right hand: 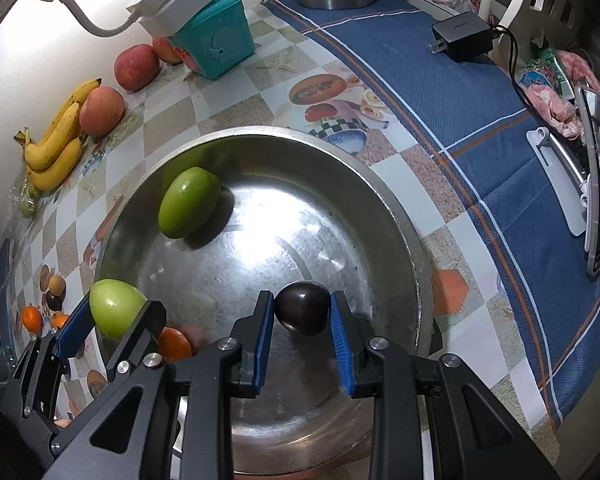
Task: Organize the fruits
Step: 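Lower the green mango into the bowl and open the left gripper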
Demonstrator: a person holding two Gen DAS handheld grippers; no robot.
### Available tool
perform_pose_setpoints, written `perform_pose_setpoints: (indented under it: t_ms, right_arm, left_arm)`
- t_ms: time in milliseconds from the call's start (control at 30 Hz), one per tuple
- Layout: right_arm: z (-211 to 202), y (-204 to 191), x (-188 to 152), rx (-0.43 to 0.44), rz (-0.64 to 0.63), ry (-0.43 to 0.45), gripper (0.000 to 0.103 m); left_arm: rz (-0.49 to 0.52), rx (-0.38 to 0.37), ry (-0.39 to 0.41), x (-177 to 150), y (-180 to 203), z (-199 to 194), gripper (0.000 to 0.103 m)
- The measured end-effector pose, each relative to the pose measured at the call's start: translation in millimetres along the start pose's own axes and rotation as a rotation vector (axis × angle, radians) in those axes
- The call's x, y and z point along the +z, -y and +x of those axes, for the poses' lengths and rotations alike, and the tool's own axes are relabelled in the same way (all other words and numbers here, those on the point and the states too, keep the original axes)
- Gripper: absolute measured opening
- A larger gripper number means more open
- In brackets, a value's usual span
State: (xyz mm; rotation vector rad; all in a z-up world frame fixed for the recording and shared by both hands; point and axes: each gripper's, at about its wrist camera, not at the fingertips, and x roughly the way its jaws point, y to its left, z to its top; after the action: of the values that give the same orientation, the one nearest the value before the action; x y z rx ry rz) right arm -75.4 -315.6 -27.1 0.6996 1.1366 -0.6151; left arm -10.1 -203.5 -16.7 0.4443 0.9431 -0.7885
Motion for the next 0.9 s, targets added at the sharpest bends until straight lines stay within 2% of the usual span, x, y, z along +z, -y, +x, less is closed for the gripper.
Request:
perform_pose_setpoints:
  t_ms: [567, 900]
  right_arm:
    - [4.1, 1.9, -0.9, -0.008, 0.007, -0.011, 0.030]
    - [-4.4, 3.1, 0.3, 0.003, 0.015, 0.015, 0.031]
  left_arm:
    - [0.014, 0.009, -0.006, -0.1, 2.1, -0.1, 0.058]
    - [0.029, 0.004, 0.039, 6.5, 3.1, -17.3, 0.060]
